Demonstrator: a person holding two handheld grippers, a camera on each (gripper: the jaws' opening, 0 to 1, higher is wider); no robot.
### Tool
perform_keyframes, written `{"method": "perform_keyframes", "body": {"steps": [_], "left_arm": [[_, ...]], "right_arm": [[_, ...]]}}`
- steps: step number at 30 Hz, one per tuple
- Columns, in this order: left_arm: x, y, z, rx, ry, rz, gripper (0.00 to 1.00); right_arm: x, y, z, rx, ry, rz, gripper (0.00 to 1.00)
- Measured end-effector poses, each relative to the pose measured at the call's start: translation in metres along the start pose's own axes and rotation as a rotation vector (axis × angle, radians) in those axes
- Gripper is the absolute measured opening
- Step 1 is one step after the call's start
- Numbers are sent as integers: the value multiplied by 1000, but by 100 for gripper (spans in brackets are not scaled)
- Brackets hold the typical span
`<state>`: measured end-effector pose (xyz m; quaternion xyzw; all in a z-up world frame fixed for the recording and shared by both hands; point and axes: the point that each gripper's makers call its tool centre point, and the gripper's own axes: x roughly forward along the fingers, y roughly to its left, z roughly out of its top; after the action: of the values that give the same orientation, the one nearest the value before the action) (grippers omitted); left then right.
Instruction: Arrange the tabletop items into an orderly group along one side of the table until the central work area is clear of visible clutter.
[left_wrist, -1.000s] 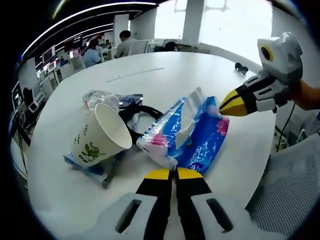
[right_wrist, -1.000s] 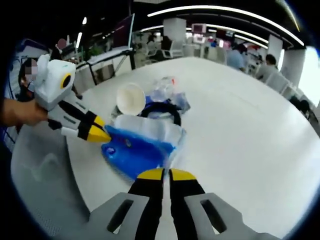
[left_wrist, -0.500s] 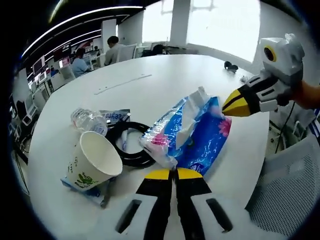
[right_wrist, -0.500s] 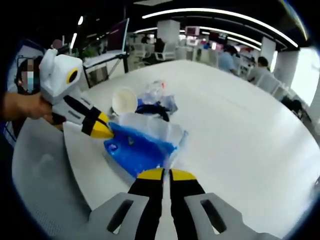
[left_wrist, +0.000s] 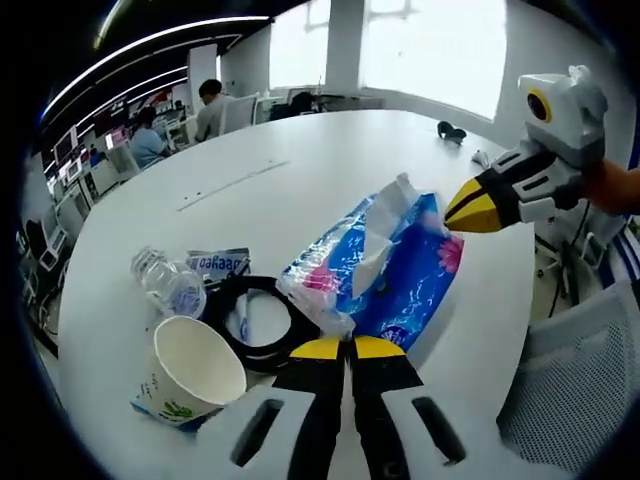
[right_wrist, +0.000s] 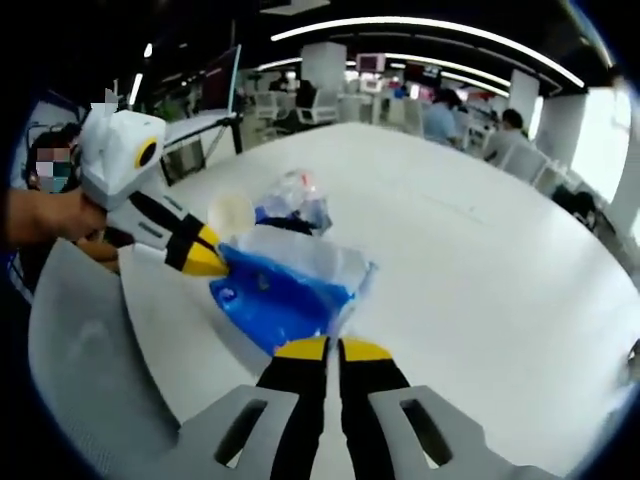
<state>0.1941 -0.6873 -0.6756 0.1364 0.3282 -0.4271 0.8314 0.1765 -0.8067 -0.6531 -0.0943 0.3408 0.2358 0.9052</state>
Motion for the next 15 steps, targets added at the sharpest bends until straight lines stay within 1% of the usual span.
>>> {"method": "perform_keyframes", "body": {"steps": [2, 3, 5, 9, 15], "left_arm": [[0, 1, 2, 6, -5, 5, 1], [1, 3, 3, 3, -6, 8, 1], [3, 4, 3, -2, 2, 6, 1], [6, 3, 7, 17, 8, 6, 1], [8, 0, 14, 30, 20, 10, 1]], "right_arm": [[2, -3, 1, 49, -10, -1, 0], [3, -4, 2, 56, -15, -2, 0], [4, -5, 3, 57, -21, -2, 0], [4, -10, 6, 59, -36, -7, 0], [3, -19, 7, 90, -52, -3, 0]]}}
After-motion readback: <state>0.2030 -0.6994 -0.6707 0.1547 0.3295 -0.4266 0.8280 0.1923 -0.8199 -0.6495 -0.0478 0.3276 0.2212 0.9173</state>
